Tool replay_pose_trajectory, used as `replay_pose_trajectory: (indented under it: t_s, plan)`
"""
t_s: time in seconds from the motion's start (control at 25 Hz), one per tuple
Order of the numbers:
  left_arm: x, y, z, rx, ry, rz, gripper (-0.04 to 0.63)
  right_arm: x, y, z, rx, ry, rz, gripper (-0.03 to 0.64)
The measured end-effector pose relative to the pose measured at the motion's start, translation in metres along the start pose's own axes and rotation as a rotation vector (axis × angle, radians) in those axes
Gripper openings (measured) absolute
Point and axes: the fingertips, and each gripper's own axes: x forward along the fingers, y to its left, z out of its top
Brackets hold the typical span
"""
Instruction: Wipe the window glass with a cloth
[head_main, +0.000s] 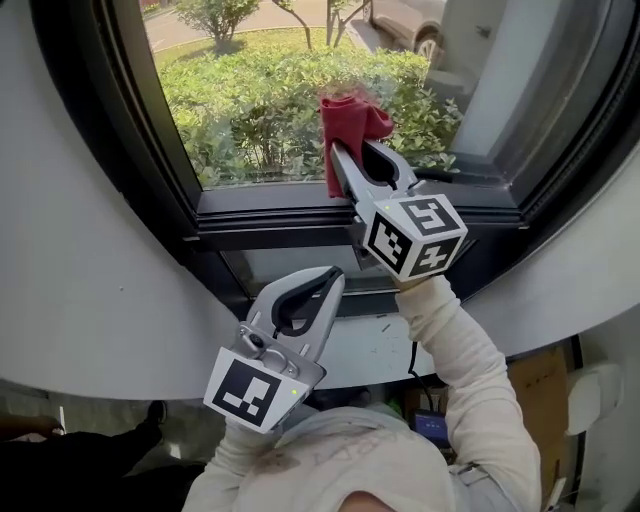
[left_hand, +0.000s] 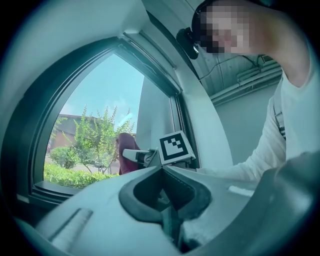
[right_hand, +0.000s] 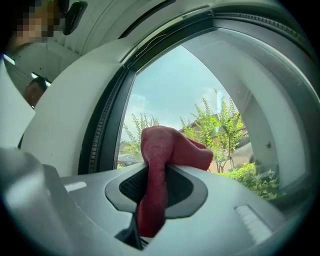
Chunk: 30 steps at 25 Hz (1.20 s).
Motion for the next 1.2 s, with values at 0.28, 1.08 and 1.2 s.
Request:
replay_pose_trajectory:
  t_s: [0.28, 1.08, 1.2]
  plan:
    - [0.017, -0.015, -0.001, 0.008, 0.024, -0.016, 0.0, -0.065, 0.011, 0.02, 0.018, -0.034, 0.1, 0.103]
    - [0.024, -0.03, 0.006, 0.05, 0.02, -0.017, 0.0, -0.185, 0.045, 0.014, 0.016, -0.123, 0.192, 0.104]
    - [0.019, -0.027, 0.006, 0.052, 0.021, -0.006, 0.0, -0.187, 0.048, 0.004, 0.042, -0.107, 0.191, 0.104]
